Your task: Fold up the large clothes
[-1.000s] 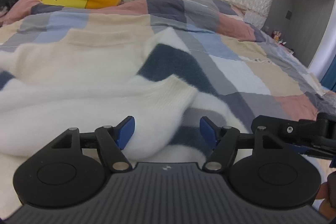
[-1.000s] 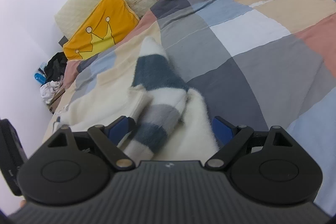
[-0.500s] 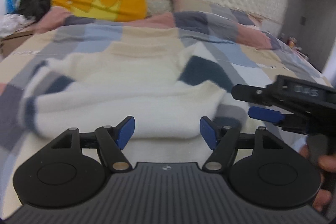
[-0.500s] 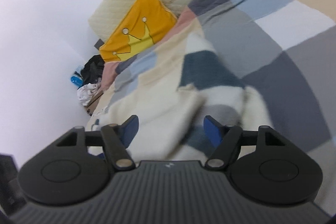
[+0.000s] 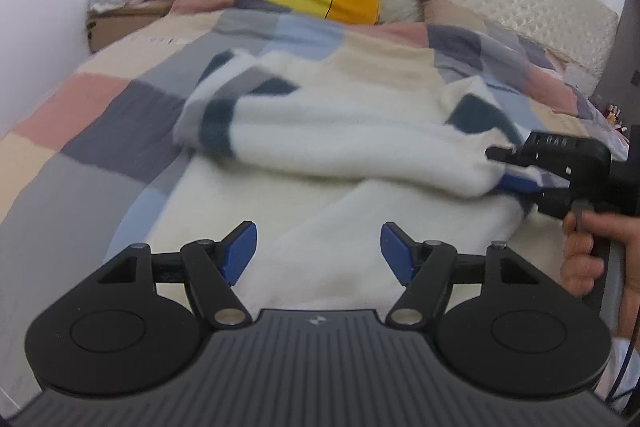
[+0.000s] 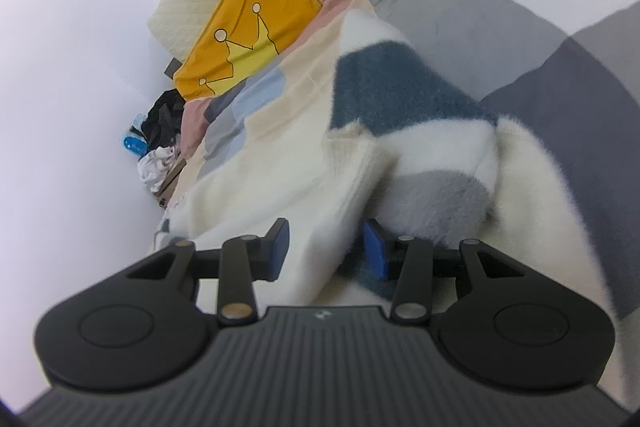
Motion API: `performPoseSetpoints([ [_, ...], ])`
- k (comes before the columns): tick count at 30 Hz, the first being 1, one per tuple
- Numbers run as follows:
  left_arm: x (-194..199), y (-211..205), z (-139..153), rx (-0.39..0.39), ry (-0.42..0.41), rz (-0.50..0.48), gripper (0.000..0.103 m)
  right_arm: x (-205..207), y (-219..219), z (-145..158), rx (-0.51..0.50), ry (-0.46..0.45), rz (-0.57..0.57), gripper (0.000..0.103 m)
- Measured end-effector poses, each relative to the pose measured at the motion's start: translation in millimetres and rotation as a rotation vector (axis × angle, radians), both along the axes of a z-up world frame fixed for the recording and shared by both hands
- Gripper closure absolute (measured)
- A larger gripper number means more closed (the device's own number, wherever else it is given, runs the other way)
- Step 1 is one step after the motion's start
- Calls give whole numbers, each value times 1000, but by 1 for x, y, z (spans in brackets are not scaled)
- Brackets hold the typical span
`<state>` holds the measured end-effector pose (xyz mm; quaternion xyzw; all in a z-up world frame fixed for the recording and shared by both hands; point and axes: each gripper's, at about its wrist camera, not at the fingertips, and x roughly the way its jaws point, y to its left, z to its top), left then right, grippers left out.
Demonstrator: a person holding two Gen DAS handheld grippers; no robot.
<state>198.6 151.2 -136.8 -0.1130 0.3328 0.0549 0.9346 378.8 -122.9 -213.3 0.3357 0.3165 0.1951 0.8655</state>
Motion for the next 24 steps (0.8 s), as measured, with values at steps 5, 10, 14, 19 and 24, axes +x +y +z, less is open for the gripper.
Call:
performPoseSetpoints([
  [5,-3,15,-5,-35,-2,31,30,4,7,-2,-39,-10,0,84],
  [10,0,20,-5,-59,-1,30,30,-16,13,19,-140,-94,-21,94],
  [14,-6,29,1,-102,4,30,30,-42,8,32,-176,-107,-68,94],
  [19,-17,42,7,-122,65,53,30,-63,7,15,-276,-4,-83,94],
  [24,-41,50,14,-134,62,90,30,-65,8,3,-269,44,-57,92],
])
